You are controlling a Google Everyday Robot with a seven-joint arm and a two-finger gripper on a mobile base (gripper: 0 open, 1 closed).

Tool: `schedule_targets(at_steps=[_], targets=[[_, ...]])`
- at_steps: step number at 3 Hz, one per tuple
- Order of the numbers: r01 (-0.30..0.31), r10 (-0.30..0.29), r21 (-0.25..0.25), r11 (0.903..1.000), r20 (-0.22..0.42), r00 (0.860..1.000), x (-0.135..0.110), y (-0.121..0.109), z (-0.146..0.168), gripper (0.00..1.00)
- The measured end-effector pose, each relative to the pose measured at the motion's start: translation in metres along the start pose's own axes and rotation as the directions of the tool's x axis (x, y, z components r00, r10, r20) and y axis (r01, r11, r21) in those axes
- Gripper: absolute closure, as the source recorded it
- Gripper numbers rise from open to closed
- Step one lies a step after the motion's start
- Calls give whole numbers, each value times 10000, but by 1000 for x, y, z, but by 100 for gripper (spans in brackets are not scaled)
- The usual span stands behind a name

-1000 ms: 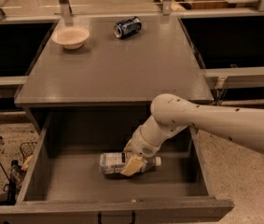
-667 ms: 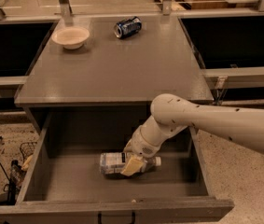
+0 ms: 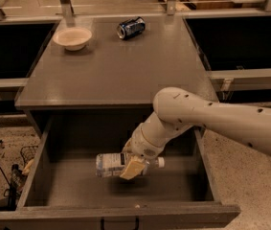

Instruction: Pick blue plastic bottle from top drawer and place on counter

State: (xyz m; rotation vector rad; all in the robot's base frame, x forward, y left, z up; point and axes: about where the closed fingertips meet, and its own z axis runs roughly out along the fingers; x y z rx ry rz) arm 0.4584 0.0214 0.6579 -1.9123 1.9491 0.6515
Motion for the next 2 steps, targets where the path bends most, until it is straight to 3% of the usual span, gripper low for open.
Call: schedule_targets(at_steps=[2], targets=[[683, -665, 948, 9932, -222, 9975, -32, 20, -64, 100]])
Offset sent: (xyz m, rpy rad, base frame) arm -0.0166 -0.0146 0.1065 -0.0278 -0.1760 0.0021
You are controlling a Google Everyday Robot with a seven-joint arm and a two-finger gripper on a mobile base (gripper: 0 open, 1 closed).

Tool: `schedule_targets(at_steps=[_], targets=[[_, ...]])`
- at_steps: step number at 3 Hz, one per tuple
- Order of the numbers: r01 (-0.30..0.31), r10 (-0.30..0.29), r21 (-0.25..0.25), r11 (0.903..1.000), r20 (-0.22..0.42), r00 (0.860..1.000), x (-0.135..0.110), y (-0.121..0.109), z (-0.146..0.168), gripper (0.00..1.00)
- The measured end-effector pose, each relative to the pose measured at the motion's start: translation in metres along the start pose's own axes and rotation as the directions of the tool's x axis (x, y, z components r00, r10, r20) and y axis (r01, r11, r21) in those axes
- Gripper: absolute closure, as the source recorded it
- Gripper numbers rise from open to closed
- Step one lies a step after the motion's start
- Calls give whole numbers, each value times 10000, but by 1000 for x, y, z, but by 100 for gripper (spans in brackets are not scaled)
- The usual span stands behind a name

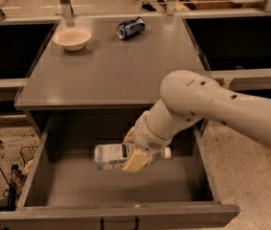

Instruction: Pick blue plastic bottle from top drawer and place on counter

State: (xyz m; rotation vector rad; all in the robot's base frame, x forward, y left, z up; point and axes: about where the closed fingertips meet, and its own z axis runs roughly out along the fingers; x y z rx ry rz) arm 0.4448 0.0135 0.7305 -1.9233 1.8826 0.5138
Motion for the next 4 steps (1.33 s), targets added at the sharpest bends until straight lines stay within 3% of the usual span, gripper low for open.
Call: schedule_targets(at_steps=[1, 3, 4], targets=[[118, -120, 512, 9986, 21, 9999, -6, -1, -32, 100], [11, -6, 785, 9969, -62, 10000, -5, -7, -40, 100], [108, -54, 1593, 9872, -340, 9994, -14, -24, -79, 100]])
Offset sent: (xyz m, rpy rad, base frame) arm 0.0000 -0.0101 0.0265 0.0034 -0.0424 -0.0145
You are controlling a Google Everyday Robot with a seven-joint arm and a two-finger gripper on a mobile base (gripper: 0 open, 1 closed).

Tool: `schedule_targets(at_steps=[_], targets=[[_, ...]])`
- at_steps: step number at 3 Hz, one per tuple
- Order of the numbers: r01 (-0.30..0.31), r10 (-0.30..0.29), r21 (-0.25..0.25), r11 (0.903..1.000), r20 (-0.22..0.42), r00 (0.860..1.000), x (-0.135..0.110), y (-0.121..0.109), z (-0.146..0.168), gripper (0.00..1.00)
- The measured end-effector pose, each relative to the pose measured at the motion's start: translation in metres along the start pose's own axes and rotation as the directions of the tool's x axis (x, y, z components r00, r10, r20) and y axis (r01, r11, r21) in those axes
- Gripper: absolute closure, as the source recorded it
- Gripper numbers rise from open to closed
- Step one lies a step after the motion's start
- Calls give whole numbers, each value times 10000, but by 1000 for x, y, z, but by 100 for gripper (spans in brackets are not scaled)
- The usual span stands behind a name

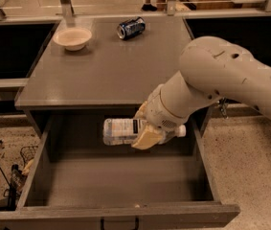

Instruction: Pick blue plastic bottle from top drawer and place on counter

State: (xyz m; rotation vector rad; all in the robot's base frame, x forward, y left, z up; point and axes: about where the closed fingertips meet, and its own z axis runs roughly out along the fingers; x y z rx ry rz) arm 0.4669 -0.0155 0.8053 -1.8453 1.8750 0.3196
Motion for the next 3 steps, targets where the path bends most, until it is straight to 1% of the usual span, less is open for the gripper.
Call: schedule_targets(at_steps=[1, 2, 3], targets=[[93, -86, 413, 9991, -166, 9998, -6, -15, -20, 100], [332, -299, 806, 9962, -417, 9987, -28, -71, -38, 100], [329, -296, 796, 9963, -426, 9987, -28, -70, -38, 100]])
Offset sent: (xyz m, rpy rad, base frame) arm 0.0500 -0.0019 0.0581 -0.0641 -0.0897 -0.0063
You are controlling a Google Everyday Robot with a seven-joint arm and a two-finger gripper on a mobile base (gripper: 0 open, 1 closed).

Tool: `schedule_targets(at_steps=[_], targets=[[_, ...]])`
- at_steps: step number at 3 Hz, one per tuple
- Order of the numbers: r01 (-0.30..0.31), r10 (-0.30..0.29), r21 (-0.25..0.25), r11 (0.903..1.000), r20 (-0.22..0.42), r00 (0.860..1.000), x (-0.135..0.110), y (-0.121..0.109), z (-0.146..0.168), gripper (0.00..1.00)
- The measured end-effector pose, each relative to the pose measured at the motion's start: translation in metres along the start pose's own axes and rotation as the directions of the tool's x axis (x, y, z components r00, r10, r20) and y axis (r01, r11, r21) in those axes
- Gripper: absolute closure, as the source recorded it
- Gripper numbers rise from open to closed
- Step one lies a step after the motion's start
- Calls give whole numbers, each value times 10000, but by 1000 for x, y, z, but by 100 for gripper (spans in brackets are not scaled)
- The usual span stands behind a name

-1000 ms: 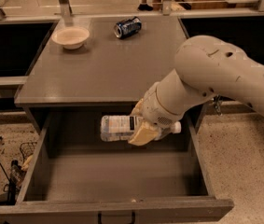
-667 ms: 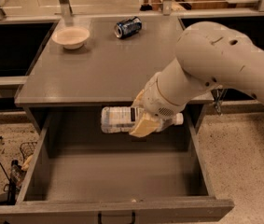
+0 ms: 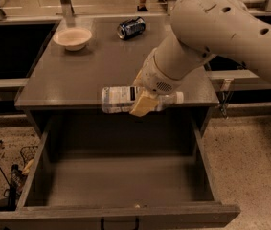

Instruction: Pick blue plastic bottle from top drawer and place on counter

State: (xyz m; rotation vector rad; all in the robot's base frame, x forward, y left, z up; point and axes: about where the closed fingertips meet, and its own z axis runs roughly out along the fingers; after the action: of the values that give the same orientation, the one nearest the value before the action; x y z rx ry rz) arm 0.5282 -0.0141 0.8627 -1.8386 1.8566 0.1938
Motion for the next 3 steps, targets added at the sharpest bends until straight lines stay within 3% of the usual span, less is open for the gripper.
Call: schedule_targets(at_steps=[2, 3], targets=[[-49, 52, 231, 9997, -157, 9999, 1, -35, 4, 100], [-43, 44, 46, 10000, -217, 9998, -3, -60, 19, 100]])
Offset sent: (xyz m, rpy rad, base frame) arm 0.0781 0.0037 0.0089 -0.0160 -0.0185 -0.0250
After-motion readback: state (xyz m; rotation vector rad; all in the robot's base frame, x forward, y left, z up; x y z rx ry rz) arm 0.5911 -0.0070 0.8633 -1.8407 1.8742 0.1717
